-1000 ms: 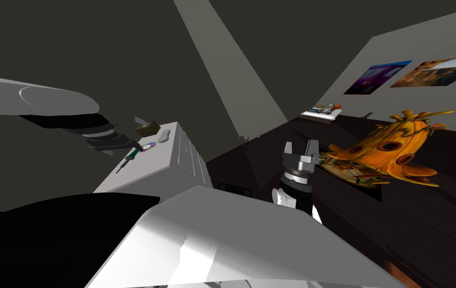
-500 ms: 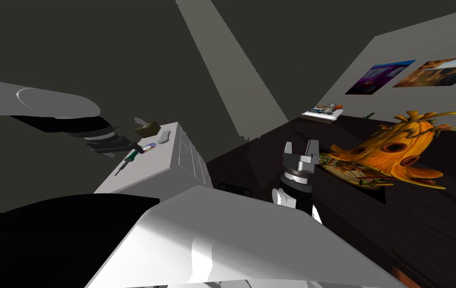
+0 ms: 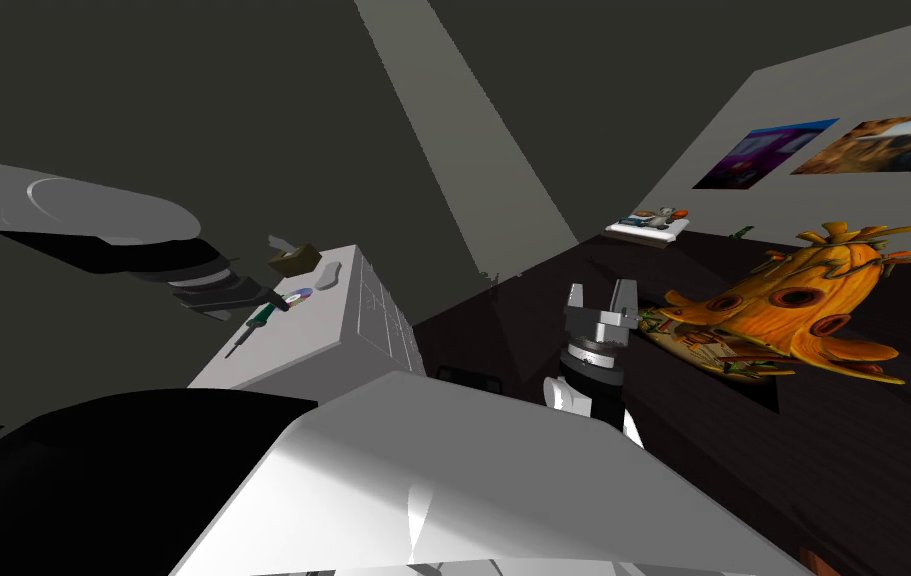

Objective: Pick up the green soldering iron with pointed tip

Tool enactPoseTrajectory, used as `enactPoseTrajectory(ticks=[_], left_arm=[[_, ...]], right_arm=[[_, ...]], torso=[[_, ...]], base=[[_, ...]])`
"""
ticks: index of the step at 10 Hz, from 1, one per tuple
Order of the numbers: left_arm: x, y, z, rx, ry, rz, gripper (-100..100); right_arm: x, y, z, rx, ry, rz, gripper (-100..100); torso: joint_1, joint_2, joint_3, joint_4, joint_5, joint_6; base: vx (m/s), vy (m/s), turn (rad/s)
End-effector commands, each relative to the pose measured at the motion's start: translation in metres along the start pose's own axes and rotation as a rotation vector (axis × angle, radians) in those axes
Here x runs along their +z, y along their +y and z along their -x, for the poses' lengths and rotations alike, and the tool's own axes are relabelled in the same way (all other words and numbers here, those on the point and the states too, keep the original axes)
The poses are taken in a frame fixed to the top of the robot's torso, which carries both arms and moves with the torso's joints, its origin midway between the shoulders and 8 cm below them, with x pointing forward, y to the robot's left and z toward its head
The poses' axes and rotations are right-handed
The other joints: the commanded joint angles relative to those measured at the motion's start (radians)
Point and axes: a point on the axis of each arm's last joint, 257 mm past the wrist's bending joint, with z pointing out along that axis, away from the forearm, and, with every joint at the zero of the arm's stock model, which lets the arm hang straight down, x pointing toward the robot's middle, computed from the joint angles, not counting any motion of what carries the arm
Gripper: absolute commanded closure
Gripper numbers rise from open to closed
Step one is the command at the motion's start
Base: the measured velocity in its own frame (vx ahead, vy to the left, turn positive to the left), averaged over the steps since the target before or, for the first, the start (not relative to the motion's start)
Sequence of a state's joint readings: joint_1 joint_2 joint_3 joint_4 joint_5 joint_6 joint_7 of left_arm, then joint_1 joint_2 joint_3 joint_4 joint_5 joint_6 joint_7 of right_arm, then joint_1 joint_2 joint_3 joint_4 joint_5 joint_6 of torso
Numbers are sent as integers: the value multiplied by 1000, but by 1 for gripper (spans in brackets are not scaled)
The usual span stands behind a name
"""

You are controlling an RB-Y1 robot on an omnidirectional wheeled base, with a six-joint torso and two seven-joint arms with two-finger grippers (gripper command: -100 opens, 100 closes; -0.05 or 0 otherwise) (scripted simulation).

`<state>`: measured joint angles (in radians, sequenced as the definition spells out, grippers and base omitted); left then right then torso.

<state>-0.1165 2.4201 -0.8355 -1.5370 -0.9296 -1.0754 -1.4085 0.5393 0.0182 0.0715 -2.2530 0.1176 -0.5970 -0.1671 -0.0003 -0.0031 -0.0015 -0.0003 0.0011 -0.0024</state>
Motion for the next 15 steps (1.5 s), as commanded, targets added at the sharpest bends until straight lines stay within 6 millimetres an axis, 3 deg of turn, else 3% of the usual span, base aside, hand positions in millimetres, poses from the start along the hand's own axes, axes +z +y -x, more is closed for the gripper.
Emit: enactPoseTrajectory(ticks=[1,5,6,10,11,12,15], left_arm=[[2,0,11,-4,-11,-6,-100],[4,2,13,-14,2,0,-100],[4,2,12,-14,4,0,100],[3,2,12,-13,4,0,100],[3,2,12,-13,4,0,0],[2,2,7,-7,5,1,100],[-1,1,-5,2,9,2,100]], right_arm=[[0,0,0,0,0,0,0],[0,0,0,0,0,0,0],[0,0,0,0,0,0,0],[0,0,0,0,0,0,0],[0,0,0,0,0,0,0],[0,0,0,0,0,0,0],[0,0,0,0,0,0,0]], torso=[[0,0,0,0,0,0],[0,0,0,0,0,0],[-1,1,1,0,0,0],[-1,2,1,0,0,0],[-1,2,1,0,0,0],[-1,2,1,0,0,0],[-2,4,2,1,0,0]], base=[[38,27,17],[17,16,4],[0,0,0],[0,0,0],[0,0,0],[-17,-18,-7],[-32,-25,-10]])
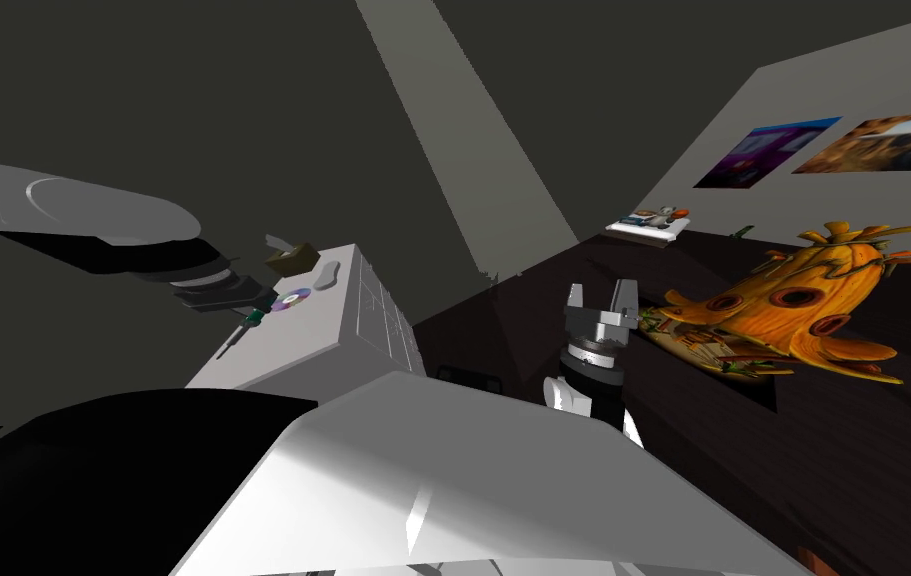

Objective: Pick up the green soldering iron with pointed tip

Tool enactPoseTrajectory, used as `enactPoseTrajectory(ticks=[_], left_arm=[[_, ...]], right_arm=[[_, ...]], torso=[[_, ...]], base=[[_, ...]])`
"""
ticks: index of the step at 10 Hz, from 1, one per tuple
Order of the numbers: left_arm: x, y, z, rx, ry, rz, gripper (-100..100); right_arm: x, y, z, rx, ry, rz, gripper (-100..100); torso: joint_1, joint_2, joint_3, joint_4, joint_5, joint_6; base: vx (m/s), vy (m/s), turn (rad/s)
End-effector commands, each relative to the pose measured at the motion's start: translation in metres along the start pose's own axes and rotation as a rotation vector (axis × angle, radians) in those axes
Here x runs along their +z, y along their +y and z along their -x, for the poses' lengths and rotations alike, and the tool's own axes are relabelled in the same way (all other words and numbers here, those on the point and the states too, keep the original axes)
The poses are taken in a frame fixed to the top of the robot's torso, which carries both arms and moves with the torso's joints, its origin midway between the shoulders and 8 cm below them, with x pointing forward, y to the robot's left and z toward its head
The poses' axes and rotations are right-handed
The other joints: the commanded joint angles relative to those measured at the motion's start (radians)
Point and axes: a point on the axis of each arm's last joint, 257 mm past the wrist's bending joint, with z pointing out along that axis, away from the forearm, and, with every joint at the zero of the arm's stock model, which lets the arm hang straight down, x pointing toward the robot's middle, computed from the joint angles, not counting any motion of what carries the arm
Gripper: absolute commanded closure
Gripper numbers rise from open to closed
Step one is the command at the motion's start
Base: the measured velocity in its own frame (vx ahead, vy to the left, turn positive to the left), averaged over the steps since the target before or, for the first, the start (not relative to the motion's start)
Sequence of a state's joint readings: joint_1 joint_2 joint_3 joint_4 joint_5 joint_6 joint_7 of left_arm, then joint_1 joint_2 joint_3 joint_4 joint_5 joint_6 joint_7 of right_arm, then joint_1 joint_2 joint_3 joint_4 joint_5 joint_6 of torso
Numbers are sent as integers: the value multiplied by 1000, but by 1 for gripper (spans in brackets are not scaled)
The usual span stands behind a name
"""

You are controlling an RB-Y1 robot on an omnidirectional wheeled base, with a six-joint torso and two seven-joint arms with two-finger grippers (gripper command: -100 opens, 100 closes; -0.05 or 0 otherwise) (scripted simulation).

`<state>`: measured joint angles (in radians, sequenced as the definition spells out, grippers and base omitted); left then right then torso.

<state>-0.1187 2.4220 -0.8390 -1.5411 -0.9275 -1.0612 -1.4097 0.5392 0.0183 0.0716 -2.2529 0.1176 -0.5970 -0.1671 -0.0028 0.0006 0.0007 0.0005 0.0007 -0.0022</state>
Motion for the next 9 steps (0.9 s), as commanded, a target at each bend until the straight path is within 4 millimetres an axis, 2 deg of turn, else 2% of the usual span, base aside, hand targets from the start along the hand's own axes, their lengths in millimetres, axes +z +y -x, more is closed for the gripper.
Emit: enactPoseTrajectory(ticks=[1,3,4,8,9], left_arm=[[-1,-1,-2,1,-5,-2,100],[-5,-1,-16,0,11,5,100],[-5,-3,-12,2,-4,-3,100],[-10,-6,-28,-14,8,1,100],[-10,-7,-25,-13,-5,-5,100]], right_arm=[[0,0,0,0,0,0,0],[0,0,0,0,0,0,0],[0,0,0,0,0,0,0],[0,0,0,0,0,0,0],[0,0,0,0,0,0,0]], torso=[[0,0,0,0,0,0],[0,-1,0,0,0,0],[-1,0,0,0,0,0],[0,0,0,0,0,0],[0,0,0,0,0,0]], base=[[-17,-20,-4],[-24,-31,-11],[-28,-22,-13],[-25,-21,-9],[-25,-26,-9]])
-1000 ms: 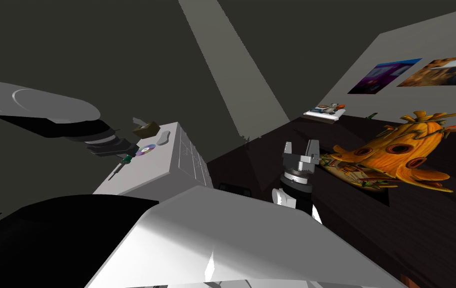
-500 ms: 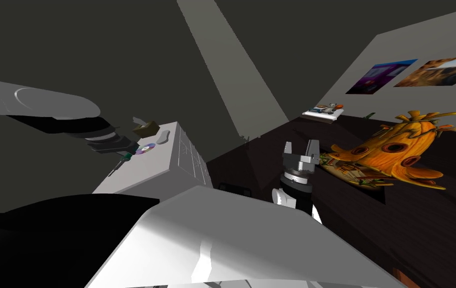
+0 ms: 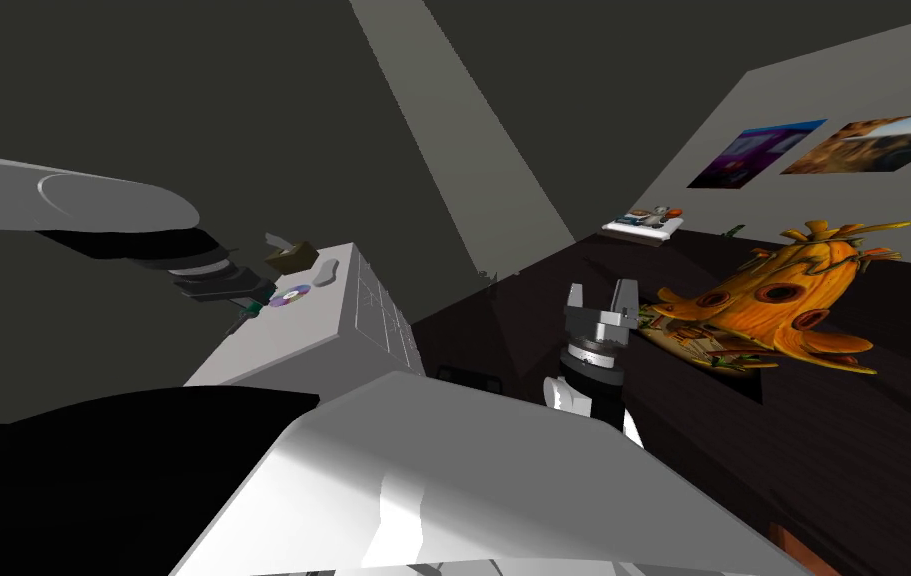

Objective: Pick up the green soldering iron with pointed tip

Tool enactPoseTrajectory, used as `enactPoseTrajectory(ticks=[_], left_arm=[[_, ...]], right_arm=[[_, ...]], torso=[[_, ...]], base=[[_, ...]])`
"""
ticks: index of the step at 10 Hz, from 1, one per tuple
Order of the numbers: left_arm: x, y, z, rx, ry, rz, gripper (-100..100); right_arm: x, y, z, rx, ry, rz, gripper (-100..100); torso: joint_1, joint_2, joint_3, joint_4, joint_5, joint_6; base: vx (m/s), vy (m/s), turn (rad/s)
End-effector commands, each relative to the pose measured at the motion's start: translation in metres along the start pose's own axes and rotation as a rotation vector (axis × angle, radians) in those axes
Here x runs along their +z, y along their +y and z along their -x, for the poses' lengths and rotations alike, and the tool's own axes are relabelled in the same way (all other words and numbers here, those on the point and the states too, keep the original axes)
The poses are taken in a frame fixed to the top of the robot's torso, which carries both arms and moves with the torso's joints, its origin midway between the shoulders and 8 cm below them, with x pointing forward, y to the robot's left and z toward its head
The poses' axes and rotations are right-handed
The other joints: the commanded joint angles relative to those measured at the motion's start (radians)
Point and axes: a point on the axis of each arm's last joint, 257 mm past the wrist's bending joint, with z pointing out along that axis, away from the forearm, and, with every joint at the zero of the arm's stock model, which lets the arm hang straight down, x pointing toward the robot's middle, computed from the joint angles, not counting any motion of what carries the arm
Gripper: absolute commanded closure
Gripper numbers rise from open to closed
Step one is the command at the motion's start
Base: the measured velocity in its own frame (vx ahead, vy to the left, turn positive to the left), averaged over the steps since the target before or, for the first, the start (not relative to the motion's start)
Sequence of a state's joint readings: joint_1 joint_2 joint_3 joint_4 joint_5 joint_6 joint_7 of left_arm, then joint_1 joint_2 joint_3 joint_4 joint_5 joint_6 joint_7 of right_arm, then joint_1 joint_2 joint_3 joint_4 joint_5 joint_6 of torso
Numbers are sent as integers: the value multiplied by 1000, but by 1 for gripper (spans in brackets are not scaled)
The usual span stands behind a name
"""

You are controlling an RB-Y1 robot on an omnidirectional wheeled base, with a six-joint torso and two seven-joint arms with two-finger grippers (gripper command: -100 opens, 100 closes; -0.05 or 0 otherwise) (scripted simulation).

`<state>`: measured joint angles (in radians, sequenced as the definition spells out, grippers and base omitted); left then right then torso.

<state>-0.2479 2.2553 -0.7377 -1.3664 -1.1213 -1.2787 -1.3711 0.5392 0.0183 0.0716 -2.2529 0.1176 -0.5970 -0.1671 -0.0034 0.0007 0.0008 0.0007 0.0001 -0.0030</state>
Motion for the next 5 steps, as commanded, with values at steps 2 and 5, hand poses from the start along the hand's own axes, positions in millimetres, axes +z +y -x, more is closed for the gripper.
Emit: enactPoseTrajectory(ticks=[2,5], left_arm=[[-3,-1,-10,-23,4,4,100],[-3,-3,-6,-20,-7,-1,0]], right_arm=[[0,0,0,0,0,0,0],[0,0,0,0,0,0,0]], torso=[[0,0,0,0,0,0],[0,0,0,0,0,0]], base=[[-31,-27,-10],[-11,-12,-3]])
